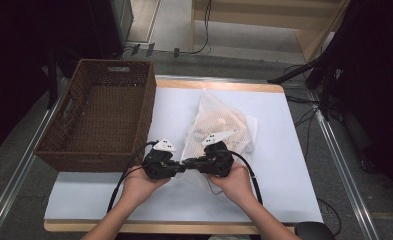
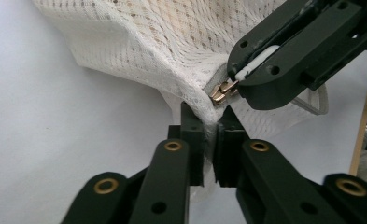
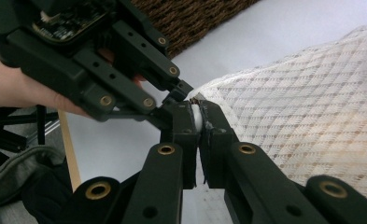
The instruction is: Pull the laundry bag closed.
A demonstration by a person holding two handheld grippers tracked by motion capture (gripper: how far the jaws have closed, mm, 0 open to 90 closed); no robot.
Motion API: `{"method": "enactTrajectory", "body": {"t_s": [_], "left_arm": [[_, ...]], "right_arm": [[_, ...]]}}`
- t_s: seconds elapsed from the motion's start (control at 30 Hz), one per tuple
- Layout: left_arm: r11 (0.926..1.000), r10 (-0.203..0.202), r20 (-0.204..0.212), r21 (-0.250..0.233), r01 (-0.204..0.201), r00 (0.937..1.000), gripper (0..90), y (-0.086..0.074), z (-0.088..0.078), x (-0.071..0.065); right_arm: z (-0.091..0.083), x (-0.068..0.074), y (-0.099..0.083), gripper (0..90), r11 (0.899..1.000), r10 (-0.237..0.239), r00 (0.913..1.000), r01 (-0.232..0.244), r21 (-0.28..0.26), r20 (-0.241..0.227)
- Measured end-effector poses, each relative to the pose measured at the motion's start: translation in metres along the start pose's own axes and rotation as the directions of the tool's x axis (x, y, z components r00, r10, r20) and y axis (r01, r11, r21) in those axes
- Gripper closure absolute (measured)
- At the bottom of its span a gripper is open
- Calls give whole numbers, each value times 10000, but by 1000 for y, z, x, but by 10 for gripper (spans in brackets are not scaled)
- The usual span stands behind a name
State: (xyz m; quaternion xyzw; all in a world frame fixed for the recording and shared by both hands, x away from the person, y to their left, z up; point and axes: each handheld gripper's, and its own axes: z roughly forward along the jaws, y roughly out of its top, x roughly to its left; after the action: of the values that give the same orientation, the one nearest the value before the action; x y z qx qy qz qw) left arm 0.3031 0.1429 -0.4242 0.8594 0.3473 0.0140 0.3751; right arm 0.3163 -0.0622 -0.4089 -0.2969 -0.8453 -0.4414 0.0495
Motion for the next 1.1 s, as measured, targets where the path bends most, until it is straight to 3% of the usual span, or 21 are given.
{"method": "enactTrajectory", "body": {"t_s": [0.27,0.5,0.7,1.1], "left_arm": [[9996,94,14,251,-94,10000,878,3,-1,-2],[9978,-631,288,-163,636,9976,884,3,-10,8],[9958,-811,114,-413,815,9966,883,2,-21,14],[9969,-699,97,-341,702,9975,879,1,-21,11]], "right_arm": [[-2,-1,0,876,9997,-164,9995,159,196,261],[-7,-4,0,877,10000,-51,9987,50,13,501],[-22,-11,-2,876,9999,114,9974,-106,-108,710],[-27,-16,-4,875,9994,339,9981,-342,44,522]]}}
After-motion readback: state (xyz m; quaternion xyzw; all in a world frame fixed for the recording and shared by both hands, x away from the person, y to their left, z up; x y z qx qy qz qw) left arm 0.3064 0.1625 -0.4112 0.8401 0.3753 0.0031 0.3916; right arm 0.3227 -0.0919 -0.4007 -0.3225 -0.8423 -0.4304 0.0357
